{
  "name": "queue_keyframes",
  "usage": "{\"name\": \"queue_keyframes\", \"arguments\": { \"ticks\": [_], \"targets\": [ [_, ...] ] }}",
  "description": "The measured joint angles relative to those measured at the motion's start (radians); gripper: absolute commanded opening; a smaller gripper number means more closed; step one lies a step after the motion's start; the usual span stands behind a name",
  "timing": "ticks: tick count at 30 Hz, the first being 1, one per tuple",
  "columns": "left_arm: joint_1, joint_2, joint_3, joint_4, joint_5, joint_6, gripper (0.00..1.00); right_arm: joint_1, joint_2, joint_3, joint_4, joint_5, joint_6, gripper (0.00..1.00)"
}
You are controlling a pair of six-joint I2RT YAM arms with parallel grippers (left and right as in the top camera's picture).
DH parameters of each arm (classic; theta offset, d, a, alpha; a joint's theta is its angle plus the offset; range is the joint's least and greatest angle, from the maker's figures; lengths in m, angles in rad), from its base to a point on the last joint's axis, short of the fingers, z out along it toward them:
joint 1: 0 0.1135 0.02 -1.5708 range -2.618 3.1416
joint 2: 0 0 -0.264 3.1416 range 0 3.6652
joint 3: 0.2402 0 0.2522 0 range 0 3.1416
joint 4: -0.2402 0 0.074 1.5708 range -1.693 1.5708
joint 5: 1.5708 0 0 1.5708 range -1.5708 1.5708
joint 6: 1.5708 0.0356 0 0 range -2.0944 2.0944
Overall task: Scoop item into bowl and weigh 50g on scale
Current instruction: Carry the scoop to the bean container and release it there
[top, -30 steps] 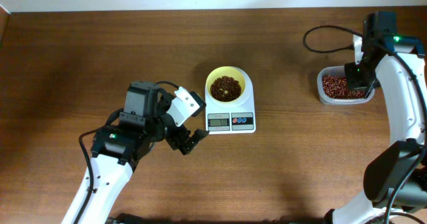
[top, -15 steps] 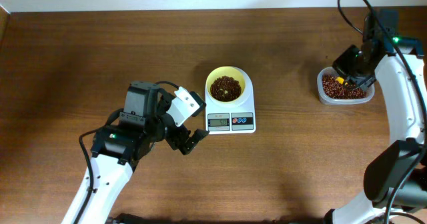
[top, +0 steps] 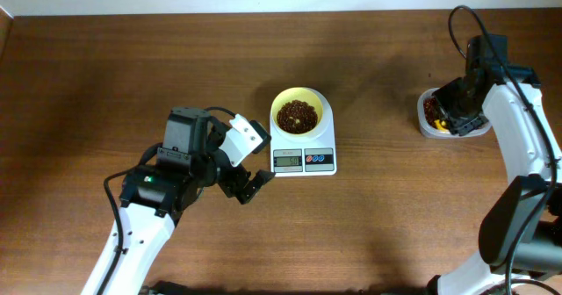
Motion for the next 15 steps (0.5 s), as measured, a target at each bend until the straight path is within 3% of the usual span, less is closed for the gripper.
{"name": "queue_keyframes", "arguments": {
  "ticks": [4, 15],
  "targets": [
    [0.000, 0.000, 0.000, 0.000, 0.000, 0.000, 0.99, -0.001, 0.000, 0.000, 0.000, -0.003, 0.000, 0.94],
    [0.000, 0.000, 0.000, 0.000, 0.000, 0.000, 0.99, -0.066, 0.000, -0.001, -0.092, -0.002, -0.183, 0.98]
  ]
}}
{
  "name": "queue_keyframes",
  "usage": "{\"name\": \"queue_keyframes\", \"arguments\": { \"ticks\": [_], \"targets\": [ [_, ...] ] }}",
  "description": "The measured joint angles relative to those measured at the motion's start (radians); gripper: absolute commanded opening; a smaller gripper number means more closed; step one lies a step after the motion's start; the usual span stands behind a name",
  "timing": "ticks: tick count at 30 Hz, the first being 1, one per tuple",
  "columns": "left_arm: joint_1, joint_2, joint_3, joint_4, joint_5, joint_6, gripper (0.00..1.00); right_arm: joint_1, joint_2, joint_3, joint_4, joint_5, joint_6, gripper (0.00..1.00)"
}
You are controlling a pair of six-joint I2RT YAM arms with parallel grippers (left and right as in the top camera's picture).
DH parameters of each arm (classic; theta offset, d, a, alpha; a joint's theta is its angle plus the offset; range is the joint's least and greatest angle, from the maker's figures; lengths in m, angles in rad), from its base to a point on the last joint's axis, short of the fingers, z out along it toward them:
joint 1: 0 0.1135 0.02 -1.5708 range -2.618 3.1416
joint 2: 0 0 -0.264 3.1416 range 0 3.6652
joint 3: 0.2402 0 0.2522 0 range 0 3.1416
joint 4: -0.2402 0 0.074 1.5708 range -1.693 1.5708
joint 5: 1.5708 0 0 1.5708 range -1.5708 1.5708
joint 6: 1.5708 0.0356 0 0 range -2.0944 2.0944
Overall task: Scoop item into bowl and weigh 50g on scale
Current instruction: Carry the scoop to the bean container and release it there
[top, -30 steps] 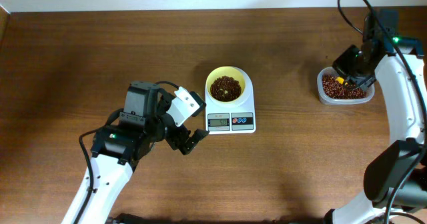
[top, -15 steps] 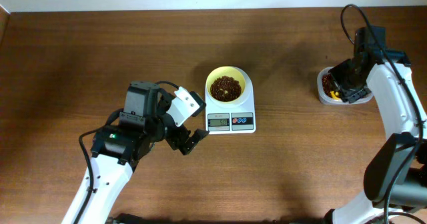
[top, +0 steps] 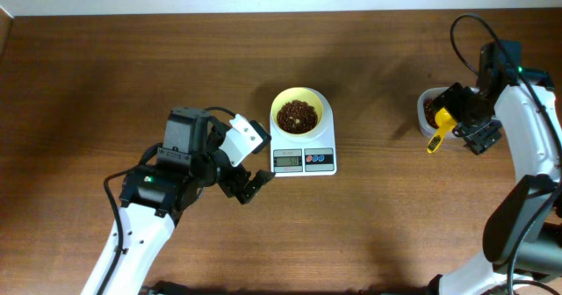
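Note:
A yellow bowl (top: 299,112) holding red-brown bits stands on the white scale (top: 303,157), whose display faces the table's front. At the far right a pale container (top: 426,109) holds more of the same bits. My right gripper (top: 455,119) is shut on a yellow scoop (top: 436,137), which hangs tilted over the container's front rim; what the scoop holds cannot be made out. My left gripper (top: 253,186) is open and holds nothing, just off the scale's front left corner.
Brown wooden table (top: 132,75) with a pale wall along its far edge. The right arm's cable loops above the container at the back right. The left arm's body lies over the table's front left.
My right gripper, which was low over the container, now stands a little to the right and nearer the front, with the yellow scoop showing at the container's front rim. The left arm has not moved.

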Motion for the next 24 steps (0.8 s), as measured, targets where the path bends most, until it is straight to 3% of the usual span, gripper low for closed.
{"name": "queue_keyframes", "arguments": {
  "ticks": [6, 9, 15, 20, 24],
  "targets": [
    [0.000, 0.000, 0.000, 0.000, 0.000, 0.000, 0.99, -0.010, 0.000, 0.000, -0.006, -0.011, -0.176, 0.99],
    [0.000, 0.000, 0.000, 0.000, 0.000, 0.000, 0.99, -0.014, 0.000, 0.039, -0.097, -0.031, -0.354, 0.99],
    [0.000, 0.000, -0.001, -0.001, 0.000, 0.000, 0.99, -0.052, -0.003, 0.209, -0.333, -0.041, -0.568, 0.99],
    [0.000, 0.000, -0.001, 0.000, 0.000, 0.000, 0.99, -0.061, -0.005, 0.402, -0.505, -0.041, -0.673, 0.99],
    [0.000, 0.000, -0.001, 0.000, 0.000, 0.000, 0.99, -0.061, -0.006, 0.478, -0.543, -0.040, -0.703, 0.99]
  ]
}}
